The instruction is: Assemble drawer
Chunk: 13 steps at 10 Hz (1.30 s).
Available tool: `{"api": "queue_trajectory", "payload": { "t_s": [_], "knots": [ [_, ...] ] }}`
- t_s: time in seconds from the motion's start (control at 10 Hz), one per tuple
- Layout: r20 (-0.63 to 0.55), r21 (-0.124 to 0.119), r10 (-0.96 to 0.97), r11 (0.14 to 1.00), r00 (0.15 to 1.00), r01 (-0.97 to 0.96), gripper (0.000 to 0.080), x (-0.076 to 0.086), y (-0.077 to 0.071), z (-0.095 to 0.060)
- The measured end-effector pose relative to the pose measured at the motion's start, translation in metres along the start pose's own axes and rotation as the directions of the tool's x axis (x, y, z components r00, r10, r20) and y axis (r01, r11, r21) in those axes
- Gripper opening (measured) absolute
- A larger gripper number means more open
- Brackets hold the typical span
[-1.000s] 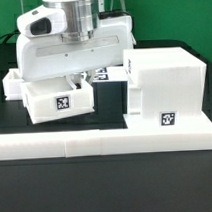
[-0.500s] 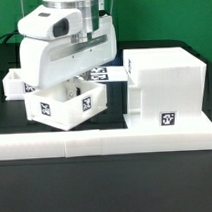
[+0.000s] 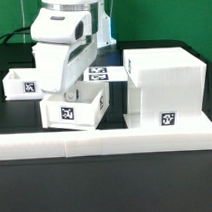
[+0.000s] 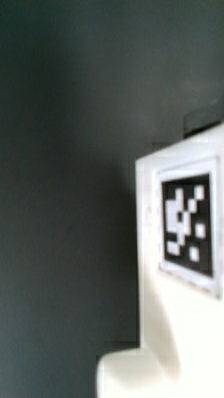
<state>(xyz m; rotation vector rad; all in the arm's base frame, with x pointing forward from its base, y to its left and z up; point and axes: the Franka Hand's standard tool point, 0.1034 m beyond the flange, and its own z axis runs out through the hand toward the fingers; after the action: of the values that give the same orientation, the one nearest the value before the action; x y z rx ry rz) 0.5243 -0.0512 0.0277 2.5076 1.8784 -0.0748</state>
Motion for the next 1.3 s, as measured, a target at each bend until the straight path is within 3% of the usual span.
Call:
{"api": "queue_trajectory", "payload": {
  "t_s": [0.2,0.6,0.8,0.9,1.1,1.3],
  "knots": [
    [0.038,-0.013,-0.202,0.979,0.979,0.202,0.0041,0.005,0.009,-0.003],
    [0.044,-0.006,-0.216,0.976,0.975,0.216,0.0041,0.005,0.01,-0.001],
    [0.048,0.002,-0.243,0.97,0.969,0.243,0.0041,0.012,0.014,0.005],
    [0.047,0.019,-0.271,0.963,0.961,0.271,0.0042,0.019,0.02,0.005],
    [0.044,-0.017,-0.266,0.964,0.963,0.266,0.0042,0.019,0.022,0.007],
    [0.042,-0.01,-0.269,0.963,0.962,0.27,0.0042,0.022,0.02,0.01]
  ]
}}
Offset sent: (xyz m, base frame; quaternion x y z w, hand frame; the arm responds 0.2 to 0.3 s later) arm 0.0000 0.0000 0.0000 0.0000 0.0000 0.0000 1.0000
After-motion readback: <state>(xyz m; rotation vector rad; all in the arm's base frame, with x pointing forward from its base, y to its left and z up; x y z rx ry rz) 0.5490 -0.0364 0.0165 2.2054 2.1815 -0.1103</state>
